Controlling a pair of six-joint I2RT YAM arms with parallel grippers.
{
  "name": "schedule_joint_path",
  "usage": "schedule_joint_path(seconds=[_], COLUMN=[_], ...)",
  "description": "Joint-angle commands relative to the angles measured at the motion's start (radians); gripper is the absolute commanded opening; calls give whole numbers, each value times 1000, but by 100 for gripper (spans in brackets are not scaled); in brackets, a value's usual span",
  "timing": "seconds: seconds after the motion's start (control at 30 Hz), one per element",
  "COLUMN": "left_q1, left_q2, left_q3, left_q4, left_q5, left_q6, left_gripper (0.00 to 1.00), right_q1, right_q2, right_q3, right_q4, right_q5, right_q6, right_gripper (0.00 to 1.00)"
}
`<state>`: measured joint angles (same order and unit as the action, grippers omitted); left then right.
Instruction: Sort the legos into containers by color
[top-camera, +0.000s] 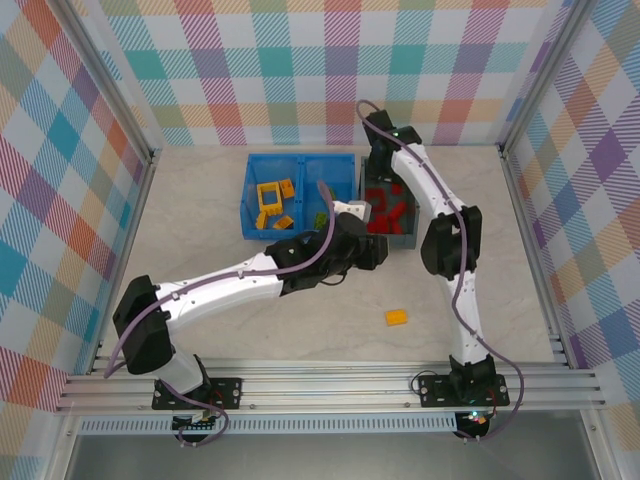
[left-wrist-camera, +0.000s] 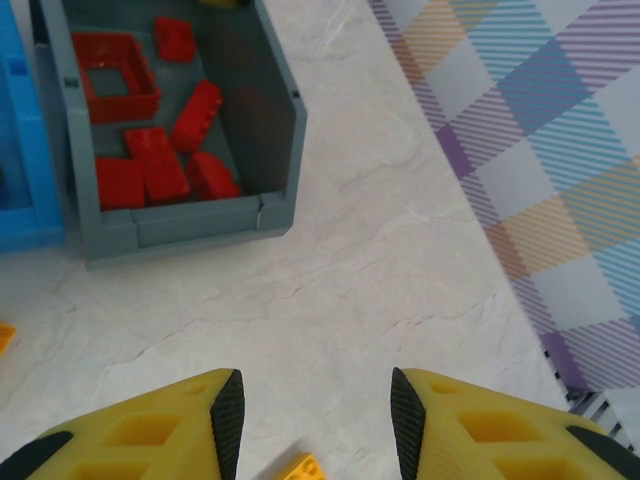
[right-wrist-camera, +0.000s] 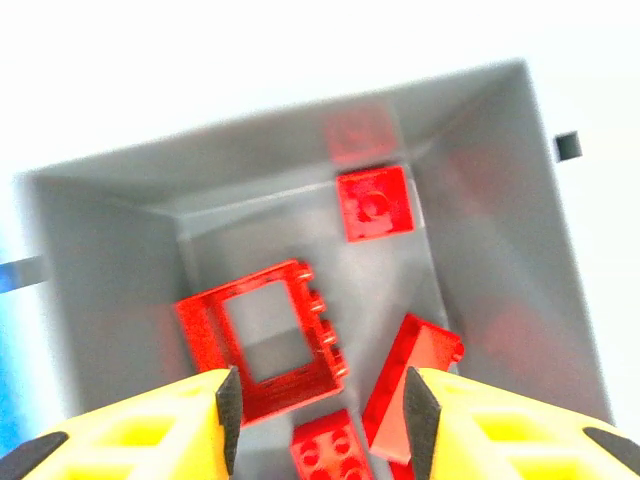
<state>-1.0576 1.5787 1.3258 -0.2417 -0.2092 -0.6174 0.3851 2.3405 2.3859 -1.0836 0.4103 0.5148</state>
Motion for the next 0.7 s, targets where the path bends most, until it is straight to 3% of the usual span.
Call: schedule_joint_path(seconds=[0.0, 0.17, 0.37, 0.5, 0.67], left_q1=[-18, -9, 85, 198, 406], left_q2=[-65, -128, -221, -300, -276], left_q3=[-48, -100, -188, -267, -290], left_q4=[-67, -202, -371, -414, -492], left_q5=[-57, -154, -209, -193, -115], left_q6=[-26, -102, -233, -288, -172], left_gripper=[45, 46, 49, 50, 65], right_q1=[45, 93, 204, 292, 452], right_q2=[-178, -399, -781, -983, -1135], right_q3=[-4, -211, -681, -949, -1182], right_q4=[25, 122, 352, 452, 509], right_q5=[4, -43, -165, -304, -360], right_q6=[-27, -58, -146, -166, -129], right_gripper=[46, 46, 46, 48, 54])
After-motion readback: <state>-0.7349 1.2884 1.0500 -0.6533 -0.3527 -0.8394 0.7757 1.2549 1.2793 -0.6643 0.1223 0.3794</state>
